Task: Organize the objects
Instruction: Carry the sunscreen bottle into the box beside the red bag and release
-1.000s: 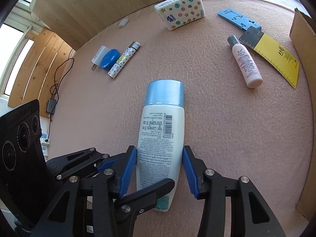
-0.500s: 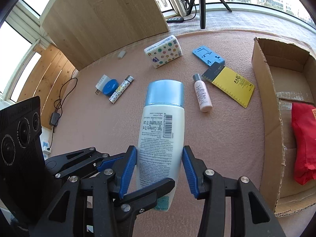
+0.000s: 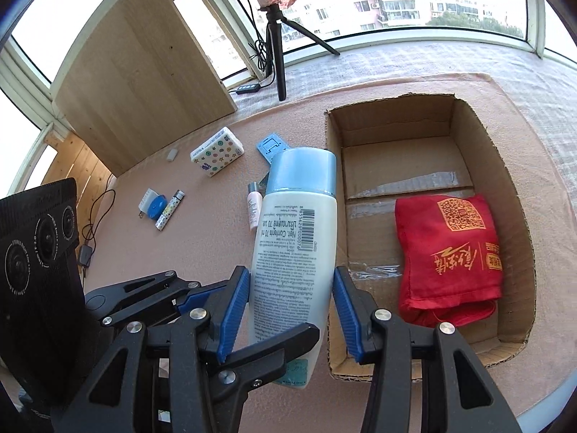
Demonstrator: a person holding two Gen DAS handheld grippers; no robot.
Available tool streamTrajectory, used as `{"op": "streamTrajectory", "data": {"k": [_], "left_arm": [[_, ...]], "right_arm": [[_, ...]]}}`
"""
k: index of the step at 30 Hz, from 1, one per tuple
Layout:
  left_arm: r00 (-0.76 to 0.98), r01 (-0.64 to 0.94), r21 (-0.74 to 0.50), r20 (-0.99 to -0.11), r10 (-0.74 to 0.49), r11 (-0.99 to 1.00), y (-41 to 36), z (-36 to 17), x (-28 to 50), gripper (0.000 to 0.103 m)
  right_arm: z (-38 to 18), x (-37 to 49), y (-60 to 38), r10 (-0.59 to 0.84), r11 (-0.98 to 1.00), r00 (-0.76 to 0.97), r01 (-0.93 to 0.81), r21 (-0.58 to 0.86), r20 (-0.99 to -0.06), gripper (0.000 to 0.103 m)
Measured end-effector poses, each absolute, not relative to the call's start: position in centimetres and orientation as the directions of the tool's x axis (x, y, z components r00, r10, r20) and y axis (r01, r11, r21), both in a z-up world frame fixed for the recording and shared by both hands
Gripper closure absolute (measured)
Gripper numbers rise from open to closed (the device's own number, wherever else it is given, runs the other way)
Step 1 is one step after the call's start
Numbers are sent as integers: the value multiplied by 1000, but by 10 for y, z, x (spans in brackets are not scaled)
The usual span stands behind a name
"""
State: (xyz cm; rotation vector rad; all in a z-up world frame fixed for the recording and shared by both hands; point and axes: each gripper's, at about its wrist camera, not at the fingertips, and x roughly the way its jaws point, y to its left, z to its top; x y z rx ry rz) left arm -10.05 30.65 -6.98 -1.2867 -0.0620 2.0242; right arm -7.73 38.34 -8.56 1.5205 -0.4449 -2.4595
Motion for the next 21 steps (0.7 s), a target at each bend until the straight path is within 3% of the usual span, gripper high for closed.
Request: {"op": "streamTrajectory", "data": {"k": [13, 15, 18, 21], "left_arm": [[-192, -578, -403, -778, 599, -709, 361, -79, -105, 53], [-198, -578, -381, -792, 577, -721, 363, -80, -107, 46], [-203, -567, -378, -796, 570, -731, 360, -81, -109, 42], [-212, -560, -373, -798, 564, -739, 352, -81, -111, 42]], "right_arm": [[-91, -78, 441, -296, -934, -452, -50, 355, -842, 59], [-92, -77, 445, -296, -933, -452, -51, 356, -842, 58], [-92, -78, 449, -276, -938, -455, -64, 340, -847, 45], [-90, -77, 456, -273, -932, -473, -87, 353, -838, 43]]}}
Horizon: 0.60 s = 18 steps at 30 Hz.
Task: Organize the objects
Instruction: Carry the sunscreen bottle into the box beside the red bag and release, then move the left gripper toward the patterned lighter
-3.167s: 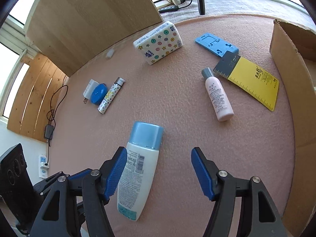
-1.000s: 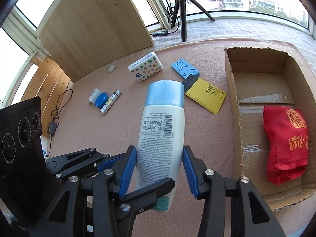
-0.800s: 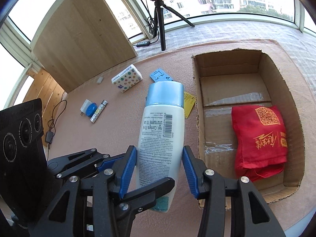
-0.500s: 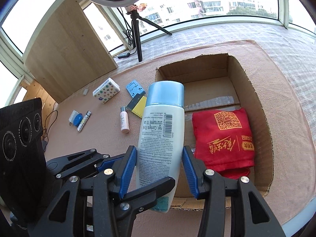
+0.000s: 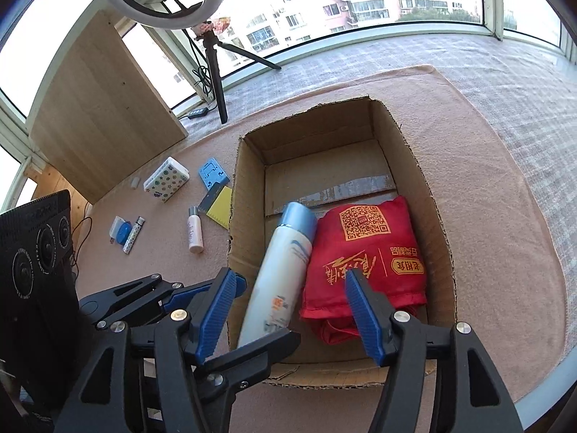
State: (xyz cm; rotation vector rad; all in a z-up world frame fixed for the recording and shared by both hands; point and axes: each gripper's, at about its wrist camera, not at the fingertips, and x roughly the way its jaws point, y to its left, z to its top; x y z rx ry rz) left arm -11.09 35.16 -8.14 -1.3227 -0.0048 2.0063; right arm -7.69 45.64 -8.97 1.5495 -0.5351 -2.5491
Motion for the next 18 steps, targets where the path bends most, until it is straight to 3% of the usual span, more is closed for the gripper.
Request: {"op": "streamTrajectory", "data": {"k": [18], "left_arm": [[-300, -427, -377, -799, 522, -822, 244, -78, -108, 39]], "right_arm": [[-82, -79, 423, -328, -910, -498, -61, 409, -803, 42]]}}
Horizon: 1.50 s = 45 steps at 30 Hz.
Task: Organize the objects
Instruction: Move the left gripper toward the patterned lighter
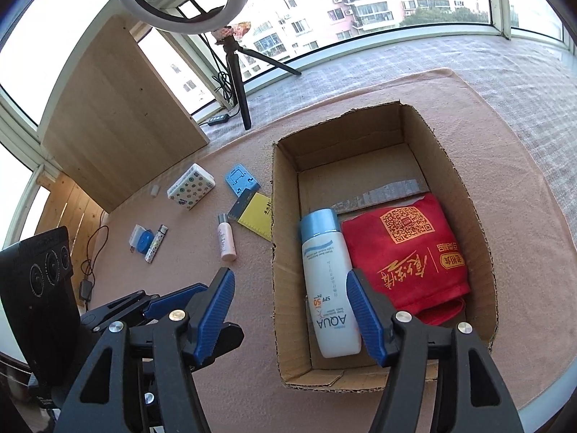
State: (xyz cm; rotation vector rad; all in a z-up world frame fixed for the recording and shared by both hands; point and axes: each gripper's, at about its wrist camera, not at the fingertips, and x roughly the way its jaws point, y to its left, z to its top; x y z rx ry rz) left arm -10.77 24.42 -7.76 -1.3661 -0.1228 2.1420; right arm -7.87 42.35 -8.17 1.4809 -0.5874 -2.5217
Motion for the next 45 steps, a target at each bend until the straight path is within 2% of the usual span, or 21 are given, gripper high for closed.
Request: {"op": "streamTrajectory", "data": {"k": [13, 22, 28, 35, 45], "left_arm": [[-381, -241, -350, -824, 420, -905, 115, -86, -121, 35], [-377, -159, -310, -858, 348, -937, 50, -95, -170, 36], [-359, -112, -297, -878, 317, -948, 26, -113, -208, 41], [-328, -69, -337, -881, 341, -939, 9, -143, -243, 55], [-308, -108, -272, -905, 292, -956, 23, -160, -271, 56]], "right_arm": [[-85, -95, 356, -415, -889, -453, 19, 457, -789, 42], [-76, -97, 321, -416, -897, -430, 48, 440, -801, 42], [-73, -97, 314, -417, -895, -431, 40, 444, -800, 42], [-82, -91, 316, -411, -894, -413, 6, 449, -813, 42], [-94, -80, 322, -394, -895, -393, -40, 443, -831, 42]]}}
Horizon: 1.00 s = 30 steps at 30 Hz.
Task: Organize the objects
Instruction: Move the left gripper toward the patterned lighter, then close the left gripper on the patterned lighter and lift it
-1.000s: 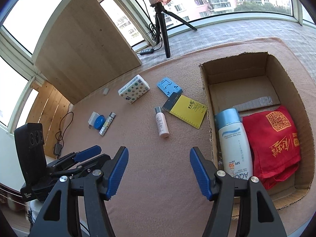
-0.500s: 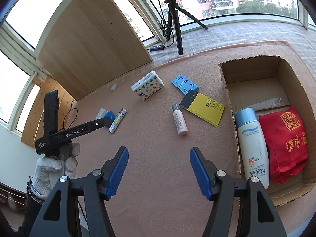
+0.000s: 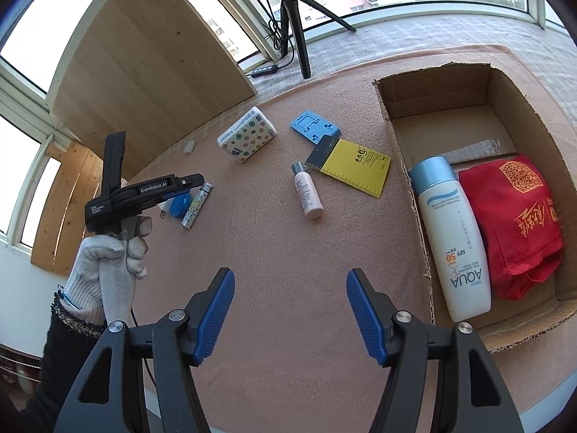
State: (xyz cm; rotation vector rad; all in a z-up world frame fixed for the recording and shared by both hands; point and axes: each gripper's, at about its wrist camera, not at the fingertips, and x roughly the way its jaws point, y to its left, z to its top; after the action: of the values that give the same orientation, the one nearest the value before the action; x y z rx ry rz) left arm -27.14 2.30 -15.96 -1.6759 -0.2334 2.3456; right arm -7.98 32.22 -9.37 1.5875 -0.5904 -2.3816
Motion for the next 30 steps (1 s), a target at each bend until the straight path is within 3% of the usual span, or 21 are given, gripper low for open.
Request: {"op": "streamTrajectory", "data": {"k": [4, 9, 30], "left_arm": [[-289, -112, -262, -914, 284, -958, 28, -168, -273, 56], [-272, -157, -250, -919, 285, -955, 41, -174, -262, 70], [-317, -198, -278, -889, 330, -940, 65, -174, -149, 73]], "right_arm": [[-95, -79, 326, -389, -895, -393, -54, 444, -833, 42], [-97, -84, 328, -388, -894, -393, -57, 444, -833, 42], [-115, -117, 305, -403, -900, -352, -16, 436, -844, 42]]}}
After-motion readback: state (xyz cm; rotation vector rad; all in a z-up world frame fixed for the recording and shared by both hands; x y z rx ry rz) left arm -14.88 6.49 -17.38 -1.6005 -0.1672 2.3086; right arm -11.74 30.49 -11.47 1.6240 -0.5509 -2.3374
